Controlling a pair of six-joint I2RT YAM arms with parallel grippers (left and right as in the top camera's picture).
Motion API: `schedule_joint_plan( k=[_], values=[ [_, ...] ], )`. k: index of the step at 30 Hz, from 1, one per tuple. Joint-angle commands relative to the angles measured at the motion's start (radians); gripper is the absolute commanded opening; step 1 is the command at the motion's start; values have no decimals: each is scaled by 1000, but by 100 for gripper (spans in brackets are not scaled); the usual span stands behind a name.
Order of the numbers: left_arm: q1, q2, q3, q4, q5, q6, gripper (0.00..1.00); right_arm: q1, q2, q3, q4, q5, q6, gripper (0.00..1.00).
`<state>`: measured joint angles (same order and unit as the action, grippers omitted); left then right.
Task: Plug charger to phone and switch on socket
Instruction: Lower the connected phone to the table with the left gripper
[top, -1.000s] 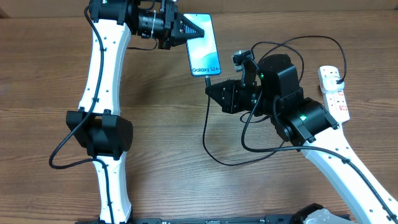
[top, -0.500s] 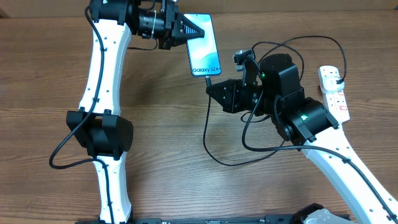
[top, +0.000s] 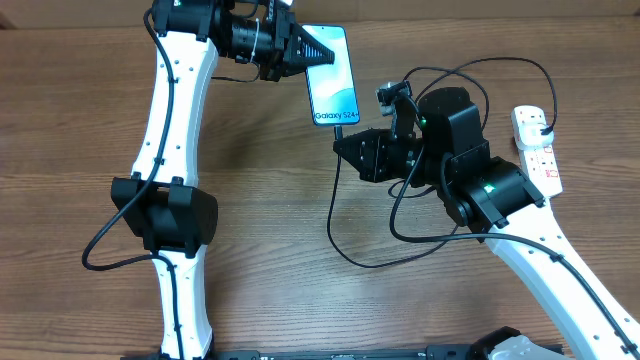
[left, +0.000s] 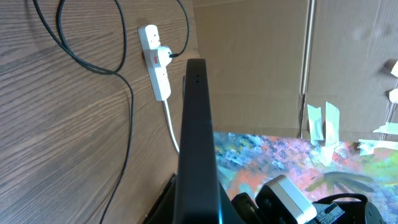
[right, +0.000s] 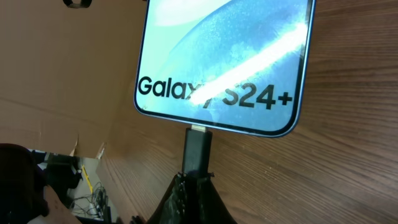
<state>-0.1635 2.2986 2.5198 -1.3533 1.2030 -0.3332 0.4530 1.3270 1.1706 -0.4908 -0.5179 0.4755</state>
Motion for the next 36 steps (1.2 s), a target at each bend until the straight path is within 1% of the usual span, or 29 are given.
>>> schedule_joint_plan(
  k=[1,9,11,17,20,22,25,28,30,36],
  values=[
    [-30,-3,13,-8,35,24,4,-11,-1,7,31,27,0,4],
    [-30,-3,13,-8,31,42,4,-11,-1,7,34,27,0,4],
    [-30,-3,13,-8,19,42,4,-11,-1,7,34,27,0,5],
    [-30,-3,13,-16,-59,42,4,-11,0,7,22,28,-1,21],
    [-30,-3,13,-34,-133,43,4,-11,0,7,14,39,-1,32],
    [-30,-3,13,-44,-188,51,4,-11,0,7,8,49,-1,37],
    [-31,-3,13,-67,-312,65,4,-11,0,7,7,55,-1,41],
    [-39,-3,1,-88,-423,65,4,-11,0,7,7,66,-1,43],
    [-51,-3,-33,-87,-454,81,4,-11,0,7,6,74,-1,46],
    [-69,3,-149,-57,-455,102,4,-11,6,7,5,80,0,50]
  ],
)
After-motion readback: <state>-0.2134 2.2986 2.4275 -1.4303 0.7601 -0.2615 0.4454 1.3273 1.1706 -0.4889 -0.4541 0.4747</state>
